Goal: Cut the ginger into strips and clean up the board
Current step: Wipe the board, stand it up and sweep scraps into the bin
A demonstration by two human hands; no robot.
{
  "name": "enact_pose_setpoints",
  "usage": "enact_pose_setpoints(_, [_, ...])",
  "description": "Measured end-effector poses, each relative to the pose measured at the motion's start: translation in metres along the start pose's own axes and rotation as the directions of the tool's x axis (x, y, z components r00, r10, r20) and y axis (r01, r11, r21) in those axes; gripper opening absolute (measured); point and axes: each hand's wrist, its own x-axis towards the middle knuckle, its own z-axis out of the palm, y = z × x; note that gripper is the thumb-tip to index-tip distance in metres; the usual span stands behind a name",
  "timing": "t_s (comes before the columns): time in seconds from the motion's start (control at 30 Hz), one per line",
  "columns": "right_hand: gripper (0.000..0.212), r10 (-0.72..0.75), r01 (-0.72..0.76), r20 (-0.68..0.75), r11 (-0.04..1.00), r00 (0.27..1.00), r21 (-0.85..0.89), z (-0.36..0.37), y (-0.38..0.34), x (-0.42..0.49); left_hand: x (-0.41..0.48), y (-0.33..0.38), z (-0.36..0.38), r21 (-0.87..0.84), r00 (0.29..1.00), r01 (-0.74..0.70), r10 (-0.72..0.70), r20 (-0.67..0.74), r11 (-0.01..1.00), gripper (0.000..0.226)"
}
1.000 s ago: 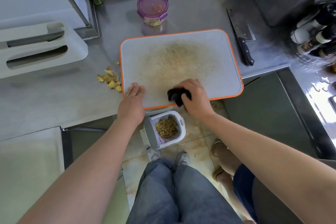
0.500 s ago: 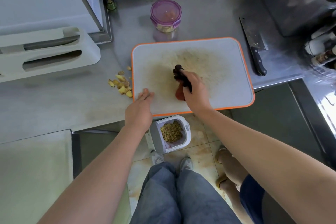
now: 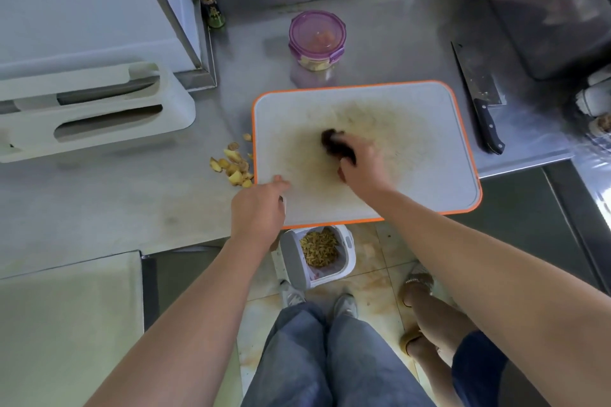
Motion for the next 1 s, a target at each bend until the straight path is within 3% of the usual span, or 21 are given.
enact_pose_setpoints(0.13, [0.038,-0.040,0.016,0.363,0.997,0.931,0.069,0.006,-0.016,-0.026,0.008,-0.004,-0.002,-0.002,1.000,0.025,-0.025,0.015,1.000,0.044])
enact_pose_setpoints(0.2, [0.042,-0.001,-0.082,0.405,0.979,0.914,0.189,-0.001,-0.014,-0.025,0.012,-0.005,-0.002,-0.022,0.999,0.033,-0.034,-0.002,0.999,0.041])
enact_pose_setpoints(0.23, [0.046,0.037,-0.143,0.344,0.947,0.938,0.288,-0.007,-0.013,-0.020,0.013,-0.005,-0.003,-0.036,0.999,0.038,-0.039,-0.017,0.999,0.039])
enact_pose_setpoints(0.3, [0.054,0.134,-0.159,0.089,0.890,0.987,0.426,-0.018,-0.007,0.001,0.017,-0.005,-0.002,-0.059,0.998,0.042,-0.045,-0.049,0.997,0.033])
enact_pose_setpoints(0.4, [0.051,0.264,-0.116,-0.246,0.865,0.933,0.488,-0.032,0.019,0.049,0.019,-0.003,-0.002,-0.048,0.995,0.063,-0.066,-0.075,0.997,0.026])
enact_pose_setpoints(0.53, [0.057,0.363,-0.297,-0.262,0.919,0.894,0.258,-0.028,0.046,0.094,0.023,-0.001,-0.004,-0.045,0.989,0.132,-0.134,-0.069,0.990,0.026])
enact_pose_setpoints(0.63, [0.052,0.174,-0.153,-0.145,0.978,0.974,0.145,-0.008,0.021,0.099,0.026,-0.003,-0.005,-0.049,0.983,0.178,-0.180,-0.030,0.983,0.028])
enact_pose_setpoints(0.73, [0.046,-0.015,-0.009,0.160,0.989,0.987,0.144,0.006,-0.005,0.090,0.025,-0.005,-0.004,-0.103,0.977,0.210,-0.213,-0.020,0.972,0.027])
enact_pose_setpoints(0.87, [0.044,-0.093,0.008,0.516,0.986,0.851,0.164,0.005,-0.011,0.065,0.025,-0.004,-0.004,-0.172,0.969,0.236,-0.245,-0.032,0.956,0.026])
enact_pose_setpoints(1.0, [0.035,-0.135,0.113,0.740,0.990,0.659,0.080,-0.015,-0.003,0.042,0.027,-0.001,-0.006,-0.220,0.967,0.231,-0.249,-0.059,0.948,0.025])
